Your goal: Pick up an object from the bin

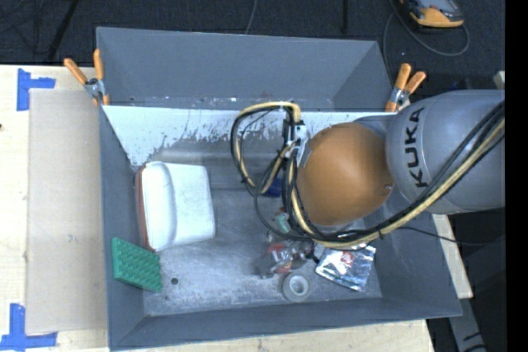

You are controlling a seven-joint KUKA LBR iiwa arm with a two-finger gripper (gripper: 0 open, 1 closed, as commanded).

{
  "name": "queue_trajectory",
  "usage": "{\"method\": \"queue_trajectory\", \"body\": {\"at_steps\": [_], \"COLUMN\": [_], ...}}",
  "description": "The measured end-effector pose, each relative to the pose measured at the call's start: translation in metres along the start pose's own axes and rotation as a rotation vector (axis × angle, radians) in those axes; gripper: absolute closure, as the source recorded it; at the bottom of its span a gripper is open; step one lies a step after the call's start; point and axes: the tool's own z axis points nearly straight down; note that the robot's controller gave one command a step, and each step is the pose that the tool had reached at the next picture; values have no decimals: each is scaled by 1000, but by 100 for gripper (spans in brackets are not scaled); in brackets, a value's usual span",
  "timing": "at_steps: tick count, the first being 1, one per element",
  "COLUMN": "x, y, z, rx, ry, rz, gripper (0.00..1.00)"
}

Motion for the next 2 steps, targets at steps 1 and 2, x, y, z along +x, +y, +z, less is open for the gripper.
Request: {"method": "queue_trajectory", "body": {"at_steps": [1, 2], "x": [-10, -11], "y": [37, 44], "z": [-116, -175], "rx": [7, 6], "ry": [3, 2], "rz": [-22, -120], "gripper": [100, 100]}}
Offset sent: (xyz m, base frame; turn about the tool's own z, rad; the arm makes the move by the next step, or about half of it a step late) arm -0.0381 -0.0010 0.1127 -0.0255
